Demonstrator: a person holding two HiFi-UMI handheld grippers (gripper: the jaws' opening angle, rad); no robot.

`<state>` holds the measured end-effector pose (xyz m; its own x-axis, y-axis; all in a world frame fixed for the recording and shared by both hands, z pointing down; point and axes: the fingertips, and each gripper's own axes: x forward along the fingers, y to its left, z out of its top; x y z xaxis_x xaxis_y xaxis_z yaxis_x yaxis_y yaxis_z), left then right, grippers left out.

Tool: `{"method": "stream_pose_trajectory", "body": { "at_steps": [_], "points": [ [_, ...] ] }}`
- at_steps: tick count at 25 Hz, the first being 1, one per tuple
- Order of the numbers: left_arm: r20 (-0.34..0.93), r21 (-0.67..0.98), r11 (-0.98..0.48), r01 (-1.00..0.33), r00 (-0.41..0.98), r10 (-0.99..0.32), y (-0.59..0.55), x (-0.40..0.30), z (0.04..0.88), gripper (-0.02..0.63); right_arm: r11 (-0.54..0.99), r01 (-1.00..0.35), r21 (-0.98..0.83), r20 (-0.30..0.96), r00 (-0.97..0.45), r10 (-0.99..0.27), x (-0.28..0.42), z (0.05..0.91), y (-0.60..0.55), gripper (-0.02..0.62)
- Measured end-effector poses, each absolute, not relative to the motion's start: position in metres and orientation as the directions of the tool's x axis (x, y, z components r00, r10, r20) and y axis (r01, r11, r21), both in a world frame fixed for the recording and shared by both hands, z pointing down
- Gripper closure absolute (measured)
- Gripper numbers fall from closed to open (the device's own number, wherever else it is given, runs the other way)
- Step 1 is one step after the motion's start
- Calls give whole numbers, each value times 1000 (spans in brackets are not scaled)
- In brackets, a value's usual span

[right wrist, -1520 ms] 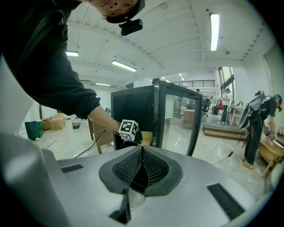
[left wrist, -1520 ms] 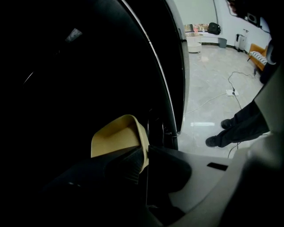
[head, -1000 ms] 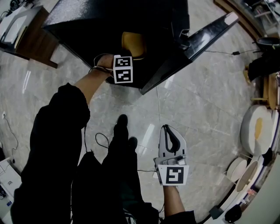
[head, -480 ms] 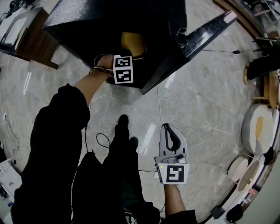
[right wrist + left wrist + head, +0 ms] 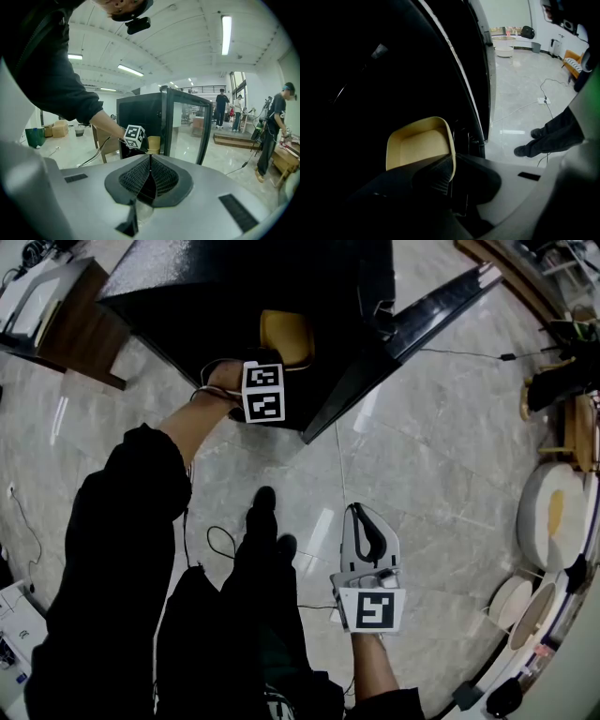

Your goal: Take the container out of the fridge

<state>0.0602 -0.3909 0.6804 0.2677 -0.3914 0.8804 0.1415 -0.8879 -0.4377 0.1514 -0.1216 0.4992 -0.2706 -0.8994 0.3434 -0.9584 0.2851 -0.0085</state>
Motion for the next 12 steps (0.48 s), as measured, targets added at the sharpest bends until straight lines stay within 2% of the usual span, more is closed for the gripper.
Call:
{"method": "stream_pose_trajectory", "body": {
  "at_steps": [12],
  "points": [
    [887, -427, -895, 128, 253, -387, -367, 40, 670, 577, 300, -954, 14, 361, -275, -891, 144, 493, -111, 558]
  ]
}}
